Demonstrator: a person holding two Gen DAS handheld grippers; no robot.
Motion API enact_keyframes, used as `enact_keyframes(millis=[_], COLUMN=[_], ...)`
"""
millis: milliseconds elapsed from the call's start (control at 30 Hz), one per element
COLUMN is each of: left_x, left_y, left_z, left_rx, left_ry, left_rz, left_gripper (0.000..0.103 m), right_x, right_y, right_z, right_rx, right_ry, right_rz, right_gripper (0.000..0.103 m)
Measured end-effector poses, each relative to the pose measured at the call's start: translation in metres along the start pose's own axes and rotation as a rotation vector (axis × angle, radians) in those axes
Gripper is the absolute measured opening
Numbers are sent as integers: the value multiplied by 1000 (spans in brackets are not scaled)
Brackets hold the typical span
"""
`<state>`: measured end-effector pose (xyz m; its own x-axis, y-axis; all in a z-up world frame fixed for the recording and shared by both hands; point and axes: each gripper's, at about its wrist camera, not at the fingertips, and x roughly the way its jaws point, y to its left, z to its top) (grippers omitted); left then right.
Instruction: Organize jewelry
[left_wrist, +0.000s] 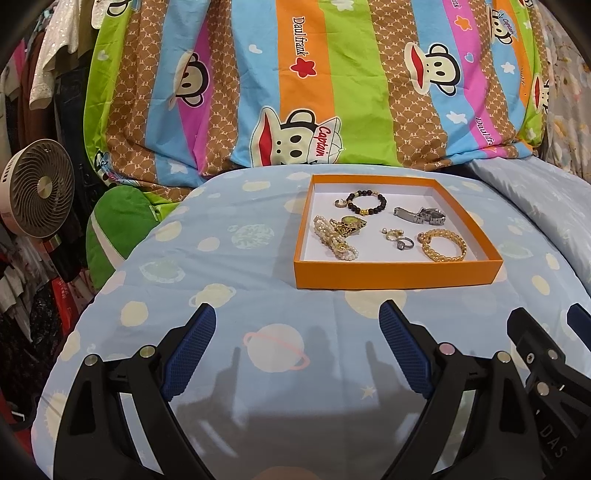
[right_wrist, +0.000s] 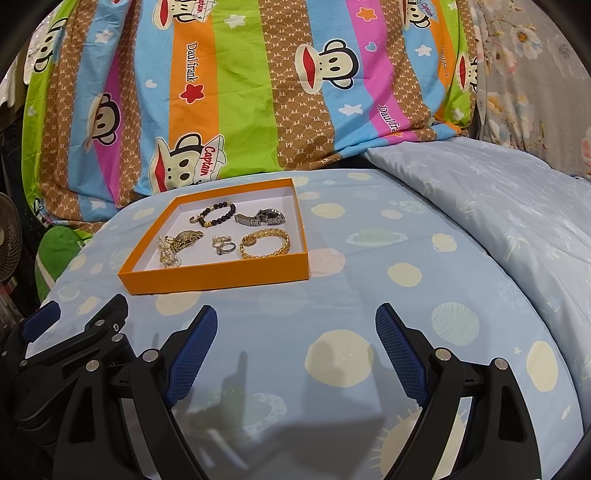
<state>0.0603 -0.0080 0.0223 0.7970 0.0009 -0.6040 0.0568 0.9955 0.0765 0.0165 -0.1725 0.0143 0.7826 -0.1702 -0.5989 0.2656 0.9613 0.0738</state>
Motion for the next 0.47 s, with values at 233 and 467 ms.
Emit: enact_keyframes(millis=[233, 467], left_x=[-2, -5], left_y=[1, 8], left_z=[1, 3], left_rx=[1, -31], left_ry=[-4, -22], left_rz=[4, 12], left_gripper=[88, 88], right_x=[-1, 1], right_y=[0, 6], right_z=[0, 1], right_rx=[-1, -31], right_ry=[-4, 5], right_rz=[-1, -21], right_gripper=[86, 86])
